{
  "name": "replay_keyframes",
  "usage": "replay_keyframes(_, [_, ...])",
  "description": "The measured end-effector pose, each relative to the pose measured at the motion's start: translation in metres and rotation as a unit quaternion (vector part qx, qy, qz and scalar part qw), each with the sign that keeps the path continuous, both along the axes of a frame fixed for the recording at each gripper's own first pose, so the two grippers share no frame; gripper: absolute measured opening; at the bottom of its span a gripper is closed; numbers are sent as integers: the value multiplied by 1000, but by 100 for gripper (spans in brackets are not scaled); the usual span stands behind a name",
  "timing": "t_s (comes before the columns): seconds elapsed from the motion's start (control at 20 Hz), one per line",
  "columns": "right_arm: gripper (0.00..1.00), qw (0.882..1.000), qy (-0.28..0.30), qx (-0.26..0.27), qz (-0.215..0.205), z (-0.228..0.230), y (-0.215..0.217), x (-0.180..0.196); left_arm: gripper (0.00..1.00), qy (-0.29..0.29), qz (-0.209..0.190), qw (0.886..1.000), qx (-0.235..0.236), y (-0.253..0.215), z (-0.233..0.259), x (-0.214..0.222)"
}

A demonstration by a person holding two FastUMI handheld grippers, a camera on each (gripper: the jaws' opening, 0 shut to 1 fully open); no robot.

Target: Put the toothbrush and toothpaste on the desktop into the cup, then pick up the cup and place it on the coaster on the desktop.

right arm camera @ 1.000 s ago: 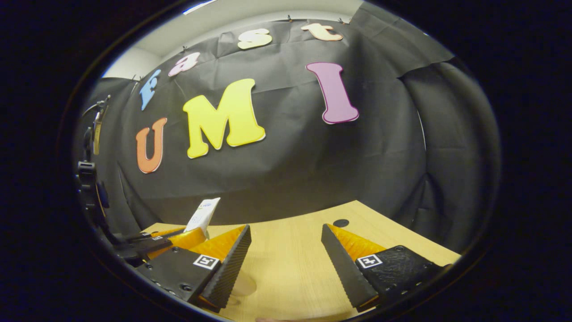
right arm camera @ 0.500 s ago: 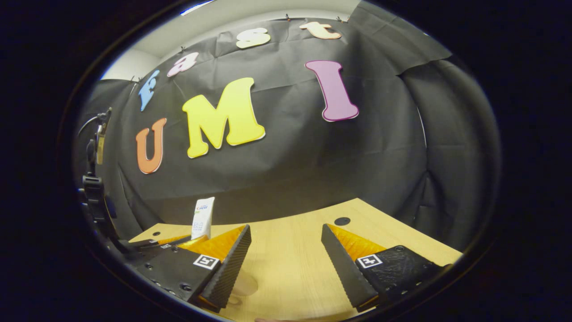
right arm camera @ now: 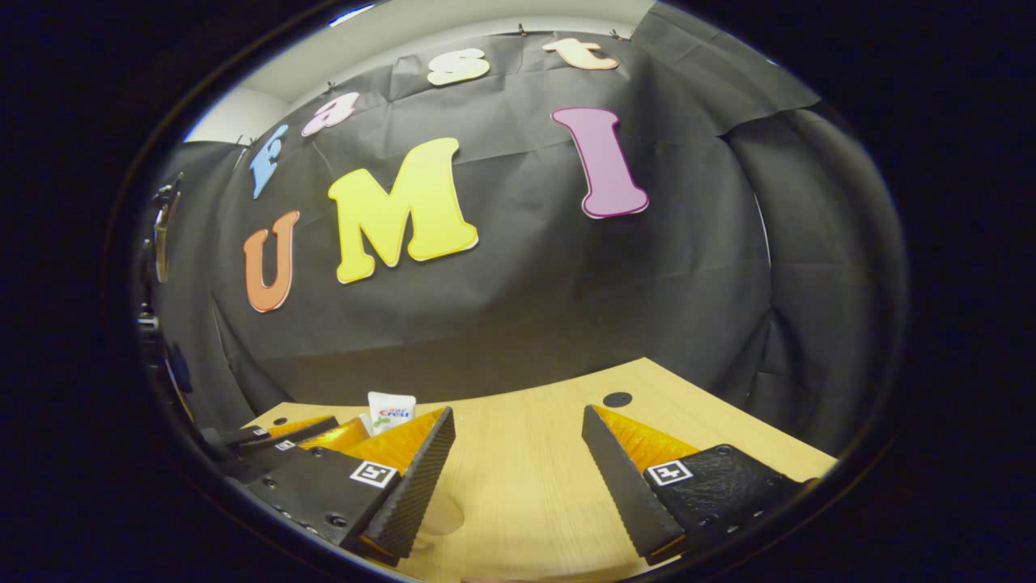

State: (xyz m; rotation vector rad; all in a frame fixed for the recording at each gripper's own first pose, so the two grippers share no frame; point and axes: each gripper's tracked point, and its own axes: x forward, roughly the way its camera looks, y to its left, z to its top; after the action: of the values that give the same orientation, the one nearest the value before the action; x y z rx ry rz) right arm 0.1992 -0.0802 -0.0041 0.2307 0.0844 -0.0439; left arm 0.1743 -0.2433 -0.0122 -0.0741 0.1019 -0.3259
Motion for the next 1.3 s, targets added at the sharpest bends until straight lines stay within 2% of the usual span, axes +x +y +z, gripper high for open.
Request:
replay_keyframes(0.15, [96, 1000, 3, -16, -1, -2, 4, 0, 46, 2, -3, 1000, 0, 6, 0, -9])
replay_keyframes(0.2, [94, 1000, 6, -21, 3, -4, 8, -1, 50, 2, -3, 1000, 1, 10, 0, -12])
replay_keyframes(0.25, [96, 1000, 8, -24, 8, -5, 13, -1, 53, -1, 0, 1000, 3, 16, 1, -16])
replay_keyframes(0.35, [94, 999, 18, -44, 19, -11, 24, 1, 63, -16, 5, 1000, 16, 30, 6, -24])
replay_keyframes(0.4, [96, 998, 26, -60, 23, -19, 29, 3, 69, -25, 13, 999, 24, 41, 8, -28])
replay_keyframes(0.45, [93, 996, 39, -77, 27, -26, 33, 4, 75, -29, 16, 999, 32, 50, 8, -33])
replay_keyframes(0.5, [96, 994, 52, -91, 30, -35, 38, 3, 85, -29, 16, 999, 37, 58, 4, -37])
replay_keyframes(0.65, [96, 990, 81, -108, 50, -47, 57, 1, 90, -25, 23, 999, 27, 82, -4, -55])
replay_keyframes(0.8, [96, 988, 97, -92, 73, -47, 79, -9, 95, -21, 37, 998, 35, 107, -12, -68])
replay_keyframes(0.9, [94, 985, 108, -107, 80, -47, 90, -12, 94, -21, 45, 998, 36, 125, -19, -79])
replay_keyframes(0.95, [96, 983, 114, -117, 78, -46, 94, -12, 95, -20, 54, 998, 34, 135, -21, -84])
replay_keyframes(1.15, [96, 967, 172, -152, 108, -62, 123, -14, 95, -24, 81, 996, 34, 165, -28, -97])
replay_keyframes(1.3, [95, 955, 218, -173, 101, -75, 128, -9, 95, -29, 85, 996, 29, 180, -33, -108])
